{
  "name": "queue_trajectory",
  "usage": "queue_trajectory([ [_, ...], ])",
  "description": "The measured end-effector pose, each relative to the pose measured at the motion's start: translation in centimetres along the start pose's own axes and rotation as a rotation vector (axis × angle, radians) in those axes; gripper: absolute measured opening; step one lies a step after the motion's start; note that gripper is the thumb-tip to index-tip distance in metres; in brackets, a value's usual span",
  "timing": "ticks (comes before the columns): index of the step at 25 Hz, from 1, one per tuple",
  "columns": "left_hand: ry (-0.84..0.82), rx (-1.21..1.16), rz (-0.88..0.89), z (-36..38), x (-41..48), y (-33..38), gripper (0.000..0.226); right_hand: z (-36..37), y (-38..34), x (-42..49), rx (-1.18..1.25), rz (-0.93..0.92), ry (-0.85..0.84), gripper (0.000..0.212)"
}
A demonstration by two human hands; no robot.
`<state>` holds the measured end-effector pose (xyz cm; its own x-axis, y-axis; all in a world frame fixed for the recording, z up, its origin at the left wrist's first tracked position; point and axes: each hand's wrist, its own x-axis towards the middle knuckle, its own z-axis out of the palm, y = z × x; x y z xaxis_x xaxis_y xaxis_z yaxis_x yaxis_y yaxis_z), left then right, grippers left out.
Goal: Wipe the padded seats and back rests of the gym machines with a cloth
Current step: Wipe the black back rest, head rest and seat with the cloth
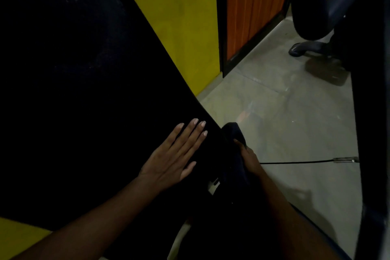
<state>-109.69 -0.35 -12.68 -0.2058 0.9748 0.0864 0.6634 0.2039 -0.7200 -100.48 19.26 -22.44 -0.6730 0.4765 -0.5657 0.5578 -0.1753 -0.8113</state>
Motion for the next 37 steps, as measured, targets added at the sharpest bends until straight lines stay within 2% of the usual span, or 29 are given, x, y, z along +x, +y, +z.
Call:
queue_trajectory([
  [5,-0.044,0.018,-0.026,0.0,0.0,0.1,0.072,1.0,-3.4,-1.8,0.026,-0.15,0.025,0.037],
  [8,-0.055,-0.132,-0.086,-1.3,0.3,0.0,0.071,1.6,-7.5,-3.2,0.087,-0.267,-0.001,0.036],
  [11,-0.051,-0.55,-0.344,-4.3,-0.2,0.9,0.067,1.9,-10.8,-5.6,0.084,-0.403,0.023,0.034],
  [16,0.01,-1.473,-0.903,-11.4,-2.2,-0.9,0.062,2.8,-12.2,-12.9,0.177,-0.479,0.073,0.033],
  [19,0.147,-1.951,-1.205,-14.7,-3.1,-3.3,0.057,4.2,-13.7,-18.1,0.218,-0.487,0.016,0.035],
  [21,0.197,-2.168,-1.308,-17.5,-4.6,-4.4,0.063,5.8,-14.9,-22.7,0.244,-0.468,-0.059,0.038],
  [23,0.177,-2.413,-1.341,-21.0,-6.6,-5.2,0.075,7.6,-16.1,-28.2,0.224,-0.462,-0.179,0.038],
  [25,0.106,-2.414,-1.378,-23.8,-9.1,-5.8,0.078,9.4,-16.9,-33.2,0.198,-0.448,-0.29,0.041],
  [27,0.121,-2.354,-1.465,-25.5,-11.5,-6.1,0.092,10.6,-17.0,-36.6,0.212,-0.392,-0.409,0.051],
  [29,0.289,-2.393,-1.671,-25.3,-13.4,-6.0,0.103,11.2,-16.9,-38.3,0.222,-0.374,-0.523,0.051],
  [30,0.377,-2.401,-1.757,-25.0,-14.2,-6.2,0.096,11.4,-16.9,-38.9,0.222,-0.381,-0.556,0.046],
  [33,0.577,-2.311,-1.916,-25.9,-16.5,-8.2,0.061,12.0,-18.1,-39.4,0.128,-0.489,-0.511,0.033],
  [37,0.778,-1.967,-2.073,-25.3,-17.9,-10.4,0.059,12.6,-20.4,-36.9,-0.121,-0.711,-0.318,0.03],
])
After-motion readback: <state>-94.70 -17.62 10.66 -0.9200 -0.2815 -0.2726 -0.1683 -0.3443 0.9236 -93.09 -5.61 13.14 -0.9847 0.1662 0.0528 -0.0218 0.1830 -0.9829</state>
